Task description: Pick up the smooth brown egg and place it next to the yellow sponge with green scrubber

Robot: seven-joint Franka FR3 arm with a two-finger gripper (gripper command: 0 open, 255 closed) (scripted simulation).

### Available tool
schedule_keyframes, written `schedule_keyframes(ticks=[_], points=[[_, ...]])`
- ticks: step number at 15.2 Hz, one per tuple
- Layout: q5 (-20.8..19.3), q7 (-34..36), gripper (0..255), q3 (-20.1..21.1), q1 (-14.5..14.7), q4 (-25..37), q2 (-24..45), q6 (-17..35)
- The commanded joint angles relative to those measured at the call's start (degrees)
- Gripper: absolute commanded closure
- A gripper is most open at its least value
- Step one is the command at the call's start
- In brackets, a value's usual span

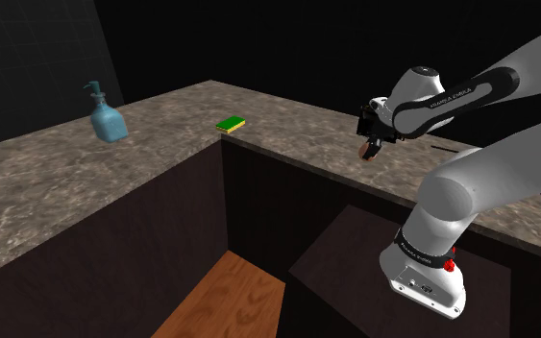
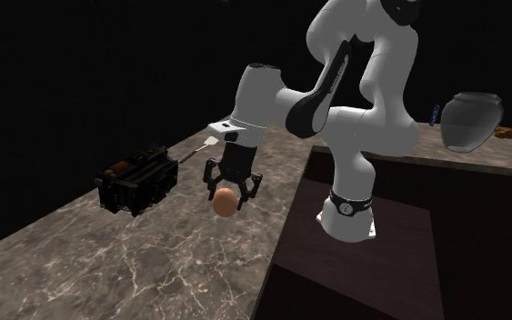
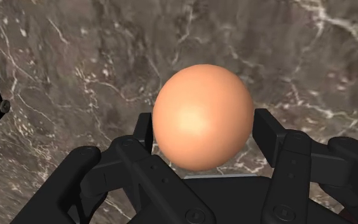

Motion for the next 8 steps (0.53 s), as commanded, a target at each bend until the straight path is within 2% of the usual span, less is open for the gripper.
schedule_keyframes(ticks=[1,2,8], points=[[0.0,0.0,255,0.0,0.0,0.0,0.0,0.0],[0.0,0.0,255,0.0,0.0,0.0,0.0,0.0],[2.6,-1.0,255,2.6,0.1,1.7,-6.1,-7.8]])
